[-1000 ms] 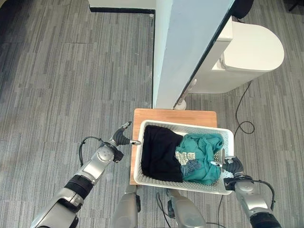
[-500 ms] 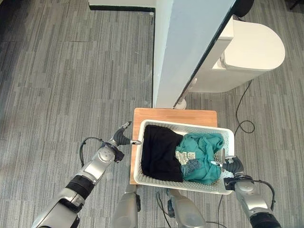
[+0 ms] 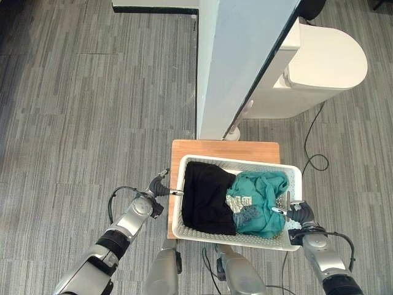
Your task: Grab the laundry basket,head to the washer,open it,put in the laundry and shut it.
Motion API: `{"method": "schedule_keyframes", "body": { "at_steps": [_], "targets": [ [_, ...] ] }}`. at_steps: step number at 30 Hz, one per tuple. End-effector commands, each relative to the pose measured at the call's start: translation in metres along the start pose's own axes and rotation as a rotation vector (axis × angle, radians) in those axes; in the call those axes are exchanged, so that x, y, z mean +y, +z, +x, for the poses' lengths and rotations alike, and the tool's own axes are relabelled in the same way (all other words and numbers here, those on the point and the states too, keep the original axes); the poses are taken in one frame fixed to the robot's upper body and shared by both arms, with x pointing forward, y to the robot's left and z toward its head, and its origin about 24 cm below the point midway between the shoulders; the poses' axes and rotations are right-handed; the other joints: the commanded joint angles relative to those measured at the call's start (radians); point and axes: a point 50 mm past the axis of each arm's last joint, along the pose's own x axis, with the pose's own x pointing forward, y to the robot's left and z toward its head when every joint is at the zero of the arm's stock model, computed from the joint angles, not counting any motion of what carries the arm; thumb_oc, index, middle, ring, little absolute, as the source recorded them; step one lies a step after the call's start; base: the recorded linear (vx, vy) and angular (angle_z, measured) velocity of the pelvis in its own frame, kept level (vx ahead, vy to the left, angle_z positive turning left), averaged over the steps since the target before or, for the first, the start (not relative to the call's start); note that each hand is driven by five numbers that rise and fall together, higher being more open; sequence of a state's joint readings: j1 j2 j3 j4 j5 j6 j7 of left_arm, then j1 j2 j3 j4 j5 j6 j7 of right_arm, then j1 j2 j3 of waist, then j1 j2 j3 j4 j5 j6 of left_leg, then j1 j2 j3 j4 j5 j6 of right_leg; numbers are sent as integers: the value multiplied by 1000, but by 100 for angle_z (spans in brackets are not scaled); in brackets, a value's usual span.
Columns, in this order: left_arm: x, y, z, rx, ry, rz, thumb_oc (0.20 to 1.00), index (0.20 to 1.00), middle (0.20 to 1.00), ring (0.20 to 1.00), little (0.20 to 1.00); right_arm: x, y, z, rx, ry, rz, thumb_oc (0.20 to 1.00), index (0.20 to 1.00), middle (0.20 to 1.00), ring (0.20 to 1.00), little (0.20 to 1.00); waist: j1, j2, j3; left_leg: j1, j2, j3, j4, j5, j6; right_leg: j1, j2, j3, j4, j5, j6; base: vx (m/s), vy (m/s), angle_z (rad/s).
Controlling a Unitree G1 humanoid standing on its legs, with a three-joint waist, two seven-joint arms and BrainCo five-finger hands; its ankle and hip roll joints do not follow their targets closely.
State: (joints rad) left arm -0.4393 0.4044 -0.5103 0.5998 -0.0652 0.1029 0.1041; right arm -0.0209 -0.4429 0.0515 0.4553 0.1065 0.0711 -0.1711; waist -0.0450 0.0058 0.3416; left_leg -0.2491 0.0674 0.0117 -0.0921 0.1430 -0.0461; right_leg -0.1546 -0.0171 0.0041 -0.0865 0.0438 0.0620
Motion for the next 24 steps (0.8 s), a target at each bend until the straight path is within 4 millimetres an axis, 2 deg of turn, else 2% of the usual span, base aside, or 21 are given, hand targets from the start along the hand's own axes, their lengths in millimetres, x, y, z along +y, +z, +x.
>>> {"method": "schedule_keyframes", "body": {
  "at_steps": [1,3,7,11,16,24],
  "targets": [
    [4,14,9,-37,34,-2,1000,1000,1000,1000,1000,15,0,-8,-22,67,33,1000,1000,1000,1000,1000,7,-26,4,34,-30,-54,5,-92,53,-66,-21,-68,5,28,3,0,0,0],
    [5,17,9,-50,42,-18,1000,1000,1000,1000,1000,18,-1,-8,-18,77,35,1000,1000,1000,1000,1000,8,-26,5,32,-30,-56,5,-90,52,-67,-21,-68,5,29,2,0,0,0],
    [12,12,14,-10,79,89,1000,1000,1000,1000,1000,23,0,-8,-19,100,17,1000,1000,1000,1000,1000,8,-29,8,26,-29,-58,6,-88,52,-74,-21,-70,7,30,1,0,0,0],
    [14,9,21,37,105,122,1000,1000,1000,1000,1000,29,3,-4,-25,110,4,1000,1000,1000,1000,1000,6,-36,11,16,-27,-57,5,-86,51,-84,-20,-73,7,32,1,0,0,0],
    [11,9,24,63,108,115,1000,1000,1000,1000,1000,39,12,2,-39,116,22,1000,1000,1000,1000,1000,6,-39,15,7,-27,-57,6,-82,50,-92,-20,-75,5,37,1,0,0,0],
    [1,5,26,100,88,97,1000,1000,1000,1000,1000,52,22,15,-21,71,64,1000,1000,1000,1000,1000,11,-18,26,-13,-28,-55,9,-74,49,-106,-24,-82,6,41,0,0,0,0]
  ]
}}
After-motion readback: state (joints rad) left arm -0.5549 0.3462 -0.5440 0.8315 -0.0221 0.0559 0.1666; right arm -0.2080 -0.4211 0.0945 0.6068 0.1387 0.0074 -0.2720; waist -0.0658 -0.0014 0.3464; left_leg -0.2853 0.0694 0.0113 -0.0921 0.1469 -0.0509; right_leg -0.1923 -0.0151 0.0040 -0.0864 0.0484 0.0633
